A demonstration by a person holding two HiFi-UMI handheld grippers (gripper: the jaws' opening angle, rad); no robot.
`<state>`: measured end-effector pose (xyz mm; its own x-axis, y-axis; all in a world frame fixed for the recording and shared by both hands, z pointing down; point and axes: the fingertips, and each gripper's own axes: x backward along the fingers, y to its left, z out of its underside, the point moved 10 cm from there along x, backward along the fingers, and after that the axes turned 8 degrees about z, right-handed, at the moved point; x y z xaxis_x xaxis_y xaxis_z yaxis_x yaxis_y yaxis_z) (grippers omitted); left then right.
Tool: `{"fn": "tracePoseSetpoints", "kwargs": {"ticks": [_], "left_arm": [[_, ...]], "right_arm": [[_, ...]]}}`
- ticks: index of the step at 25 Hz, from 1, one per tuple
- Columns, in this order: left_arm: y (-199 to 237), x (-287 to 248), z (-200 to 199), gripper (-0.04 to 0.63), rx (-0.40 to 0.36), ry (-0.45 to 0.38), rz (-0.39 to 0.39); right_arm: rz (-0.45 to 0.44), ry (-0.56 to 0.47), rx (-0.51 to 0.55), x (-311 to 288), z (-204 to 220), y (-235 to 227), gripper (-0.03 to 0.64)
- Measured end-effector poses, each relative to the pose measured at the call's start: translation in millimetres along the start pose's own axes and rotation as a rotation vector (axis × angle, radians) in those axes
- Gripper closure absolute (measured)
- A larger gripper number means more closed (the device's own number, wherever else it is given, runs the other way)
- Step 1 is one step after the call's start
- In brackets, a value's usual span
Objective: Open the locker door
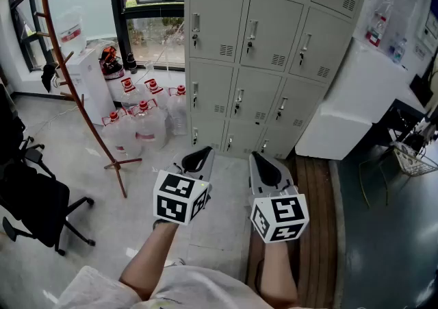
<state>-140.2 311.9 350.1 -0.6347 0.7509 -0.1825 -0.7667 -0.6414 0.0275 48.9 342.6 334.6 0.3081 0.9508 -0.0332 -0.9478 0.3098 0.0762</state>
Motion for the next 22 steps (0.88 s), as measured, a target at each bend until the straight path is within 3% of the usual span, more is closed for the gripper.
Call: {"fn": "tracePoseSetpoints", "kwargs": {"ticks": [11, 22], "left_arm": [[-33, -22, 1, 0.589, 0.025, 0.009, 0.01], [-37, -54, -5, 0.589, 0.014, 0.015, 0.025]], "right_arm": [[-0.07, 0.01, 0.009, 9, 11, -20, 0.615], [-0.038, 0.012, -0.02, 2, 20, -51, 0.615]]}}
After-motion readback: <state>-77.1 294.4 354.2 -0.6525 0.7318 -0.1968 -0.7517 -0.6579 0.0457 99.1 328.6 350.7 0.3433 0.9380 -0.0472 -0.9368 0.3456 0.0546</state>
